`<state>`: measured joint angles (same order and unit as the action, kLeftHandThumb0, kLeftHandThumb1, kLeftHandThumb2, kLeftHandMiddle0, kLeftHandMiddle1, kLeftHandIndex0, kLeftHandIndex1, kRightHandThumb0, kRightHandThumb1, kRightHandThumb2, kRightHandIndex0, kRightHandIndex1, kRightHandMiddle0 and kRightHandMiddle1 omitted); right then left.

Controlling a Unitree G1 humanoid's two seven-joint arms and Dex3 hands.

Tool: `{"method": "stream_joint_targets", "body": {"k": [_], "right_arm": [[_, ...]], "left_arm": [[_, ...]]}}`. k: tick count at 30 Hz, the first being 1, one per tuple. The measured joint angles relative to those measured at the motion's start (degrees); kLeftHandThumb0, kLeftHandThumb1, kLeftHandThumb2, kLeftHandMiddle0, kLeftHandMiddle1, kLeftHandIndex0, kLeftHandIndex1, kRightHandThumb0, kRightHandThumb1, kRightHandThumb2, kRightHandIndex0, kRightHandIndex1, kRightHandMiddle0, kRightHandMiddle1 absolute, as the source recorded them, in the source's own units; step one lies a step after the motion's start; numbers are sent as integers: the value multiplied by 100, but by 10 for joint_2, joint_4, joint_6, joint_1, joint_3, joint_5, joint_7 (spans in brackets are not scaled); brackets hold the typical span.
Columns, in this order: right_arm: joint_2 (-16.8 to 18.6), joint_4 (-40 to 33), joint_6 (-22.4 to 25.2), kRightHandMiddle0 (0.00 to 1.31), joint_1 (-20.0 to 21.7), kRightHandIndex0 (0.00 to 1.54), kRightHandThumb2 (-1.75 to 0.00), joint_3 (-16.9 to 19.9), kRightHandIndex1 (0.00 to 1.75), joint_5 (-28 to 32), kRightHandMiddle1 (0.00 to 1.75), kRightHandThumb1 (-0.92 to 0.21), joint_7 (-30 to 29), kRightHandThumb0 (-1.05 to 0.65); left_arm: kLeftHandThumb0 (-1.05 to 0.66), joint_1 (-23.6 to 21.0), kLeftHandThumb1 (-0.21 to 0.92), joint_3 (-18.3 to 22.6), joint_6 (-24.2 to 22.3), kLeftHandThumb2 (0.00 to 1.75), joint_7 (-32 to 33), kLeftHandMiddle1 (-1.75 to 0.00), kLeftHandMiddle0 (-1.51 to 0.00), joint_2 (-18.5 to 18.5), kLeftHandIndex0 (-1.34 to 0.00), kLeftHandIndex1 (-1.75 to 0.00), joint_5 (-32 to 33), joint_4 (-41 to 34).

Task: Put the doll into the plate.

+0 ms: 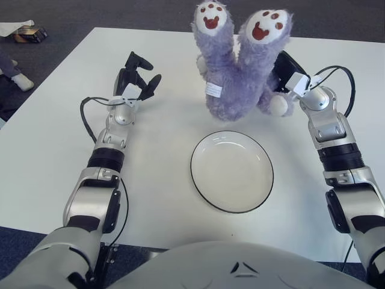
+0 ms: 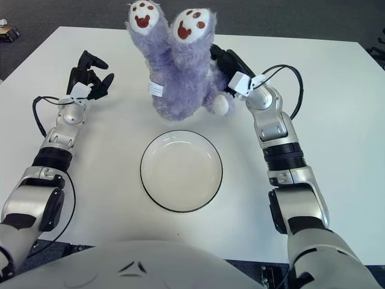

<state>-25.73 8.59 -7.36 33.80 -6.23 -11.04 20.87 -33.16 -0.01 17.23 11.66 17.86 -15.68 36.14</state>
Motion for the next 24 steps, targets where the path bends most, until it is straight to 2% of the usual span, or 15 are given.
{"method": "stream_joint_targets", "body": {"k": [16, 24], "right_arm": [[-2, -97, 56, 58, -63, 83, -163, 29, 172, 62, 175, -5, 53, 0], [-5, -127, 60, 58, -88, 83, -164, 41, 172, 72, 175, -4, 57, 0]], "left_arm": [[-35, 2, 92, 1, 10, 51, -10, -175, -77, 1, -20, -175, 14, -1], [-35, 1, 92, -1, 12, 51, -16, -175, -78, 1, -20, -175, 15, -1]]}}
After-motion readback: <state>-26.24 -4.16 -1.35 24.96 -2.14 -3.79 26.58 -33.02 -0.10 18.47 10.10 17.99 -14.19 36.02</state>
